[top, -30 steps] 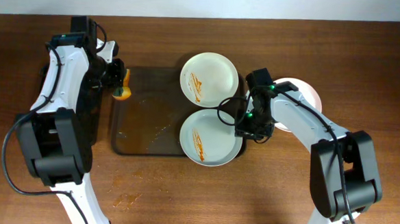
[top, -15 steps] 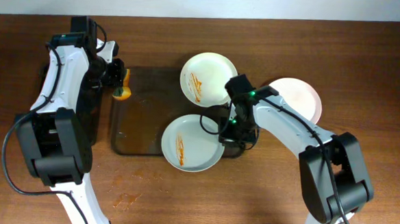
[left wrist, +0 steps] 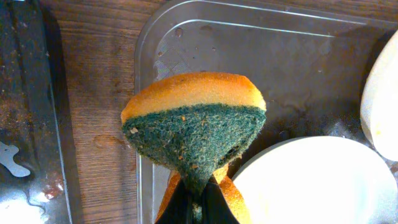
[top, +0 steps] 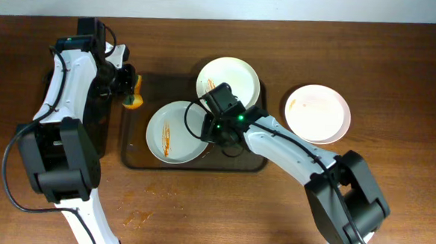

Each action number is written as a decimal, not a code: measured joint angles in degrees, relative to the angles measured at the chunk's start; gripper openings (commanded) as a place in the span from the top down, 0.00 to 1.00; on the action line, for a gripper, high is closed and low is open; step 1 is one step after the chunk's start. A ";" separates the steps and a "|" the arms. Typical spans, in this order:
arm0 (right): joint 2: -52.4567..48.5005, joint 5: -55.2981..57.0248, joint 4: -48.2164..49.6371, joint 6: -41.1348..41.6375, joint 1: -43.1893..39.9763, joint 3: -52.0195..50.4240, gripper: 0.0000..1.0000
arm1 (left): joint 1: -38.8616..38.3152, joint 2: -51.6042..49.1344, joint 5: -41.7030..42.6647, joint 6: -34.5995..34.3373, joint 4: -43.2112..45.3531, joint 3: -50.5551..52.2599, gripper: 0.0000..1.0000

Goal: Clean dirty plates on tray and stack at the side
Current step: 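Scrub the pale plate with the sponge in the left gripper, then move the sponge back over the black tray with the left gripper, then lift the pale plate and stack it on the pinkish plate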

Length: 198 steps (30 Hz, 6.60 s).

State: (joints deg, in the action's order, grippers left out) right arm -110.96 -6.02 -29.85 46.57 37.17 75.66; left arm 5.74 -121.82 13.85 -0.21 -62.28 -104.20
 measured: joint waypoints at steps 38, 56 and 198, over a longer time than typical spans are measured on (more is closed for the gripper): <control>-10.60 -2.49 4.15 1.16 -0.02 7.21 0.96 | -7.28 1.70 -3.26 3.78 13.20 19.43 0.99; -10.95 -2.62 4.79 1.07 -0.59 7.50 0.96 | -13.11 2.19 5.70 -3.63 18.16 22.64 0.99; 6.67 43.10 -34.91 -19.39 7.32 23.56 0.96 | 0.15 0.26 12.24 -3.74 14.05 16.76 0.99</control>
State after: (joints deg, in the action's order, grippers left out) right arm -104.29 37.08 -64.75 27.18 44.49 99.22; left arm 5.89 -121.56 26.09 -3.95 -48.23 -87.44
